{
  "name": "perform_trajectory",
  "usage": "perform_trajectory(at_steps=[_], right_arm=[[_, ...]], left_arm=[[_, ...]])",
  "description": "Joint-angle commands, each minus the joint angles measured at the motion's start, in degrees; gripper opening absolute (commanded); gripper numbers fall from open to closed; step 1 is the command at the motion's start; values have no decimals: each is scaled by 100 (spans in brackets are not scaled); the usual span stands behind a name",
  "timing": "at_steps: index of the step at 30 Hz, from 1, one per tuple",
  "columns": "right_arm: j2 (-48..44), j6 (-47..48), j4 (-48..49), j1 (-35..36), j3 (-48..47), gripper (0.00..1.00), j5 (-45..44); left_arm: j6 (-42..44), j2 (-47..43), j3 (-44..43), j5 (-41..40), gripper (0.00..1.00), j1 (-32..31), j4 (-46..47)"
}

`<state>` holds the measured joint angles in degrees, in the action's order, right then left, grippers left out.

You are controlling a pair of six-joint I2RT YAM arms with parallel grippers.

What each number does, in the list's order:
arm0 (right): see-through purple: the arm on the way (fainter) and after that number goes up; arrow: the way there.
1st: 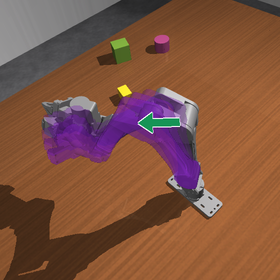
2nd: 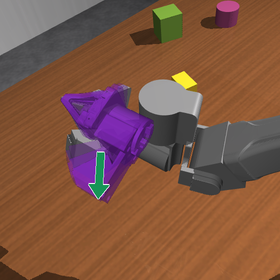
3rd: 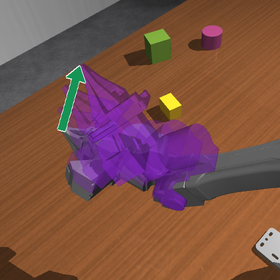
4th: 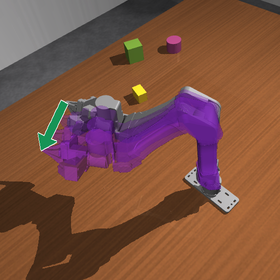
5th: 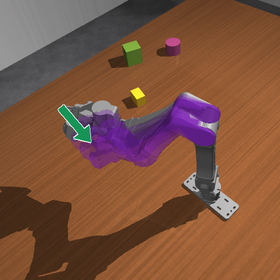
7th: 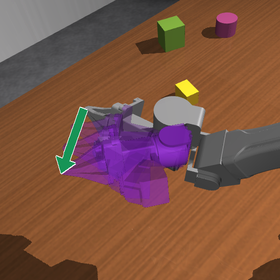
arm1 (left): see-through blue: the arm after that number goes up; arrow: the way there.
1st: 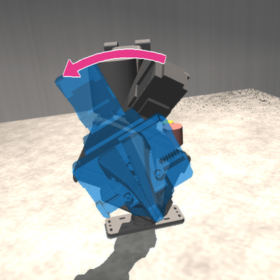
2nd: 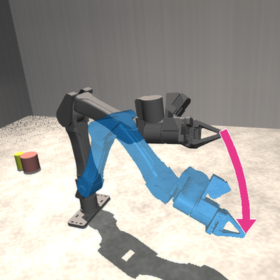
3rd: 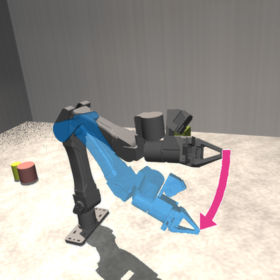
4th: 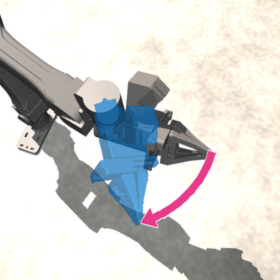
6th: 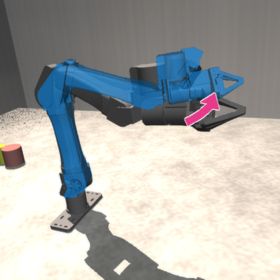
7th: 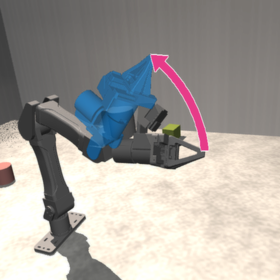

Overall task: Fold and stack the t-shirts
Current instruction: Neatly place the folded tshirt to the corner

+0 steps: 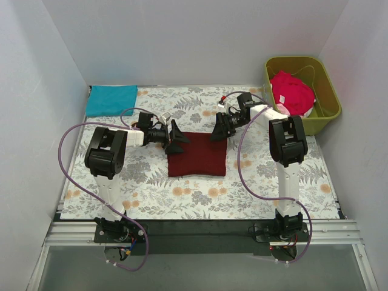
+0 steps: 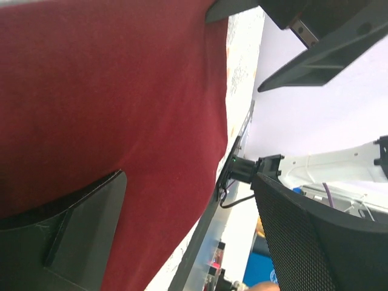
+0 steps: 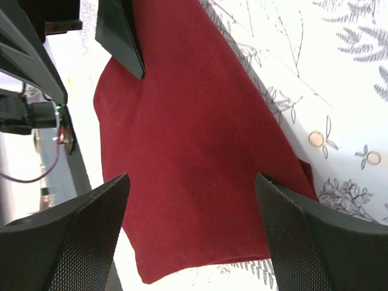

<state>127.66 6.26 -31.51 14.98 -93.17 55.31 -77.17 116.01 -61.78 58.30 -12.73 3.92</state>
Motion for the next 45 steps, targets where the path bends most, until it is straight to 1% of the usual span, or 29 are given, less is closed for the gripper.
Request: perform_trajectory(at_steps=[1, 3, 5, 8, 13, 18, 20, 22, 24, 26, 27, 28, 29, 30, 31, 32, 33, 34, 35, 36, 37, 41, 43, 45], right_arm=[[-117, 174, 145, -30, -307, 90, -320], [-442, 16, 162, -22, -412, 91, -223], [-627, -308, 355, -31, -413, 91, -21], [-856, -704, 812, 31, -211, 92, 68], [-400, -670, 848, 75, -281, 91, -186], [259, -644, 839, 14, -597, 91, -529], [548, -459, 831, -48, -833, 91, -714], [699, -442, 787, -127, -1045, 91, -819], [752, -407, 656, -171, -1344, 90, -864], [499, -389, 593, -162, -1459, 90, -829], [349, -424, 602, -162, -1407, 90, -759], [165, -459, 619, -136, -1337, 90, -584], [-220, -581, 637, -119, -1249, 90, -513], [-432, -626, 654, -84, -1022, 90, -443], [-643, -818, 811, 30, -819, 91, -242], [-1089, -1002, 943, 101, -582, 91, -109], [-1311, -1343, 1136, 197, -41, 91, 109], [-1514, -1495, 1399, 424, 191, 91, 181], [-1829, -1609, 1497, 548, 394, 91, 243], [-1945, -1811, 1559, 837, 787, 91, 357], [-2094, -1926, 1621, 970, 956, 91, 419], [-2280, -2129, 1955, 1656, 1695, 90, 463], [-2176, -2269, 2095, 1902, 2046, 90, 542], [-2035, -2314, 2271, 1964, 2249, 89, 534]], left_arm=[[9, -271, -44, -144, 86, 87, 12], [-184, -551, -229, -30, 86, 87, 12], [-281, -684, -343, -99, 86, 52, 126], [-378, -536, -659, -257, 86, 43, 276], [-404, 201, -1055, -662, 85, 51, 389], [-492, 712, -1143, -1066, 84, 148, 338], [-580, 827, -1100, -1128, 84, 236, 267], [-589, 810, -1099, -1050, 84, 315, 276], [-475, 582, -1099, -840, 84, 350, 276], [-344, 310, -1065, -646, 85, 350, 276], [-282, -5, -1030, -488, 86, 350, 267], [-212, -199, -1012, -434, 86, 350, 110], [-124, -375, -1003, -390, 86, 359, -22], [77, -751, -951, -355, 87, 377, -128], [175, -946, -907, -337, 88, 385, -346], [289, -1131, -837, -346, 89, 403, -461], [377, -1524, -697, -372, 89, 464, -671], [386, -1694, -573, -355, 89, 499, -734], [387, -1878, -442, -363, 89, 543, -796], [334, -2028, -188, -355, 90, 657, -892], [325, -2282, -90, -294, 90, 719, -946], [377, -2811, 245, -275, 92, 1070, -1148], [482, -3030, 289, -311, 93, 1229, -1297], [571, -3119, 272, -425, 93, 1264, -1551]])
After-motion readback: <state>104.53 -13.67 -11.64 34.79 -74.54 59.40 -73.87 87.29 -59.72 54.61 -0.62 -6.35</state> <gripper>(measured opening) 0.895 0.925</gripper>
